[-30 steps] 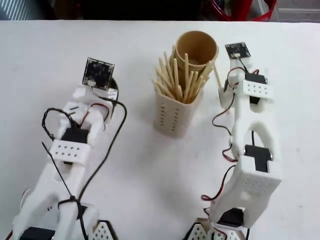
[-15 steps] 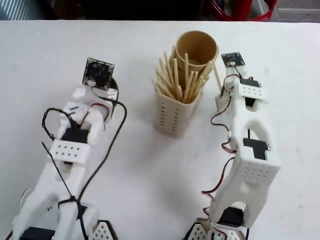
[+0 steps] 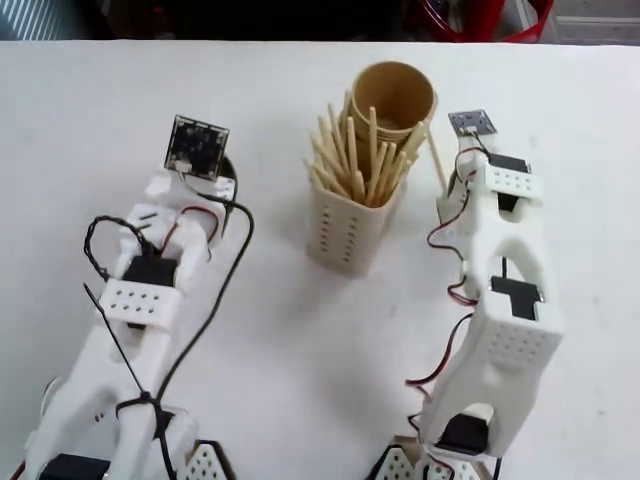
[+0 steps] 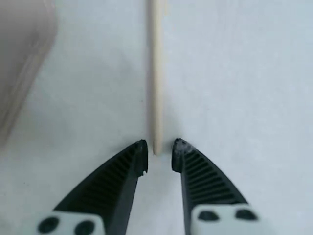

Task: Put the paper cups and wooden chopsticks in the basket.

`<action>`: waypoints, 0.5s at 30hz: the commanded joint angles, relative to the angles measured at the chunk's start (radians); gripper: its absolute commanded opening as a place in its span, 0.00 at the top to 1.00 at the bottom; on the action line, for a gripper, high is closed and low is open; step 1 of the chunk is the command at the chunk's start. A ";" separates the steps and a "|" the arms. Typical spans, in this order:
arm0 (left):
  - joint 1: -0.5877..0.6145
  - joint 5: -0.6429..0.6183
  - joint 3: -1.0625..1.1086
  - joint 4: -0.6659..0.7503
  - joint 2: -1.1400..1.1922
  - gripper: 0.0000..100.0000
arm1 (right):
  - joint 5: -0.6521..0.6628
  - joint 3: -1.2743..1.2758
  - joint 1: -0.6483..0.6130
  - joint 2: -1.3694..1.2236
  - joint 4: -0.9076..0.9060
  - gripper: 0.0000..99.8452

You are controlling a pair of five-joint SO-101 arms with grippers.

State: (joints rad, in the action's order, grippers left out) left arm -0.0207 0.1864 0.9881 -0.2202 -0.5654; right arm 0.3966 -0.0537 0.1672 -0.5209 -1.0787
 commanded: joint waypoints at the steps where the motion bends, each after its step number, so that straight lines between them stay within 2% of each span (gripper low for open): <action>1: 0.004 -0.002 -0.003 0.021 -0.035 0.91 | 0.008 -0.015 0.028 -0.001 -0.033 0.94; 3: 0.005 -0.002 -0.003 0.021 -0.035 0.91 | 0.006 -0.018 0.051 -0.002 -0.047 0.99; 9: 0.004 -0.002 -0.003 0.020 -0.035 0.91 | 0.012 -0.020 0.163 0.001 -0.050 0.98; 15: 0.007 -0.002 -0.003 0.021 -0.035 0.91 | 0.109 -0.017 0.225 0.027 -0.157 0.98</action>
State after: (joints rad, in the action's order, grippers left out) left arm -0.0207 0.1864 0.9881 -0.2202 -0.5654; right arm 0.4780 -0.0598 0.3437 -0.5271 -1.1784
